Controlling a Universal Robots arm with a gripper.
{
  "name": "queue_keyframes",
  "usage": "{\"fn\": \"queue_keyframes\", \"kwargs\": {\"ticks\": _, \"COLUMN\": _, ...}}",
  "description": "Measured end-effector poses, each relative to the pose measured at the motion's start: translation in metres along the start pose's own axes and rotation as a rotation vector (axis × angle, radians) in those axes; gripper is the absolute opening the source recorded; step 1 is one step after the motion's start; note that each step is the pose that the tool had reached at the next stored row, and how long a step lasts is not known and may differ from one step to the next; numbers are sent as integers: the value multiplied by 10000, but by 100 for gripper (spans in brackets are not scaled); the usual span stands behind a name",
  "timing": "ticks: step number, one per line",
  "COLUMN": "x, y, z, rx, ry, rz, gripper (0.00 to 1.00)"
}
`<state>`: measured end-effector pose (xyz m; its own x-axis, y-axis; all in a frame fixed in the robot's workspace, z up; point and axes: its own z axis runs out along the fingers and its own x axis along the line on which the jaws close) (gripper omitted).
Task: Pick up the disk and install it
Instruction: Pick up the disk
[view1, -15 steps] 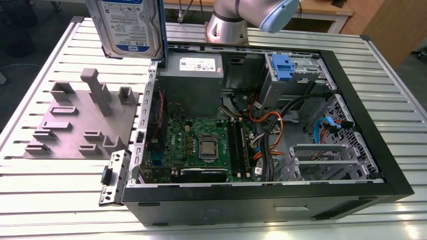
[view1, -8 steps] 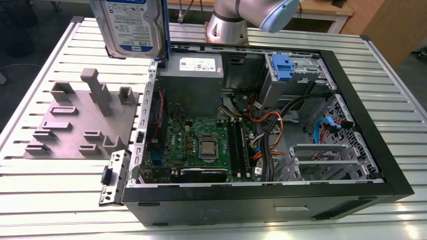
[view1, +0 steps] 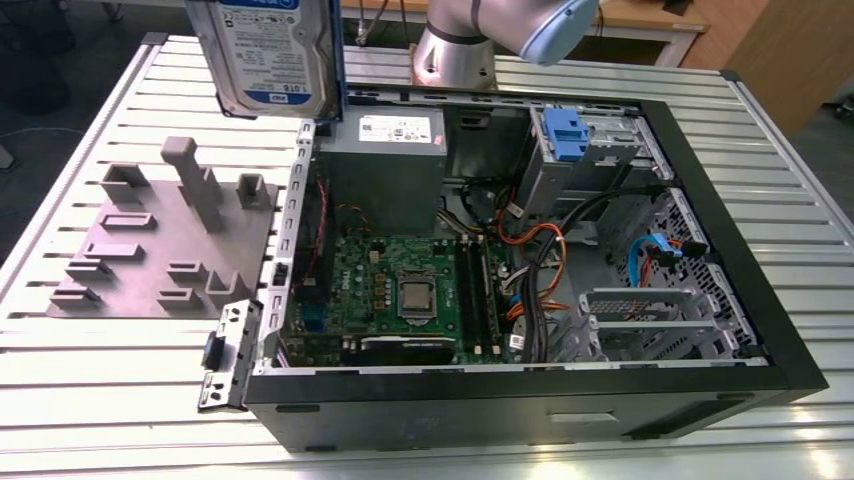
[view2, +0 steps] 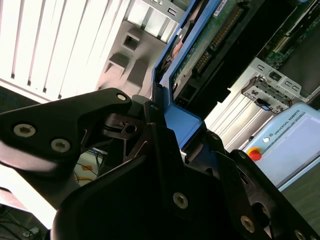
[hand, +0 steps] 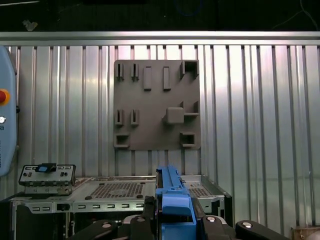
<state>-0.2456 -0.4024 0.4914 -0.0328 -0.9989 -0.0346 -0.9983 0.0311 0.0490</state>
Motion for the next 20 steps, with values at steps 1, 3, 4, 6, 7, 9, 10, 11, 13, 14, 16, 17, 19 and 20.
{"fn": "queue_keyframes", "kwargs": {"ticks": 1, "x": 6, "y": -2, "z": 0, "rx": 1, "ry": -1, "rz": 0, "gripper": 36}}
{"fn": "queue_keyframes", "kwargs": {"ticks": 3, "x": 20, "y": -9, "z": 0, "rx": 1, "ry": 0, "rz": 0, "gripper": 36}}
{"fn": "queue_keyframes", "kwargs": {"ticks": 4, "x": 26, "y": -11, "z": 0, "rx": 1, "ry": -1, "rz": 0, "gripper": 36}}
{"fn": "queue_keyframes", "kwargs": {"ticks": 6, "x": 37, "y": -12, "z": -1, "rx": 1, "ry": 0, "rz": 0, "gripper": 36}}
{"fn": "queue_keyframes", "kwargs": {"ticks": 7, "x": 45, "y": -13, "z": -1, "rx": 0, "ry": 0, "rz": 0, "gripper": 36}}
{"fn": "queue_keyframes", "kwargs": {"ticks": 9, "x": 67, "y": -13, "z": 0, "rx": 1, "ry": 0, "rz": 0, "gripper": 36}}
{"fn": "queue_keyframes", "kwargs": {"ticks": 10, "x": 84, "y": -14, "z": -1, "rx": 0, "ry": 0, "rz": 0, "gripper": 36}}
{"fn": "queue_keyframes", "kwargs": {"ticks": 11, "x": 103, "y": -15, "z": 0, "rx": 1, "ry": -1, "rz": -1, "gripper": 36}}
{"fn": "queue_keyframes", "kwargs": {"ticks": 13, "x": 145, "y": -16, "z": 1, "rx": 0, "ry": 0, "rz": -1, "gripper": 36}}
{"fn": "queue_keyframes", "kwargs": {"ticks": 14, "x": 163, "y": -17, "z": 1, "rx": 0, "ry": 0, "rz": 0, "gripper": 36}}
{"fn": "queue_keyframes", "kwargs": {"ticks": 16, "x": 191, "y": -20, "z": 3, "rx": 0, "ry": 0, "rz": 0, "gripper": 36}}
{"fn": "queue_keyframes", "kwargs": {"ticks": 17, "x": 199, "y": -23, "z": 4, "rx": 0, "ry": 0, "rz": 0, "gripper": 36}}
{"fn": "queue_keyframes", "kwargs": {"ticks": 19, "x": 210, "y": -36, "z": 6, "rx": 1, "ry": -2, "rz": 0, "gripper": 36}}
{"fn": "queue_keyframes", "kwargs": {"ticks": 20, "x": 218, "y": -52, "z": 5, "rx": -1, "ry": -1, "rz": 0, "gripper": 36}}
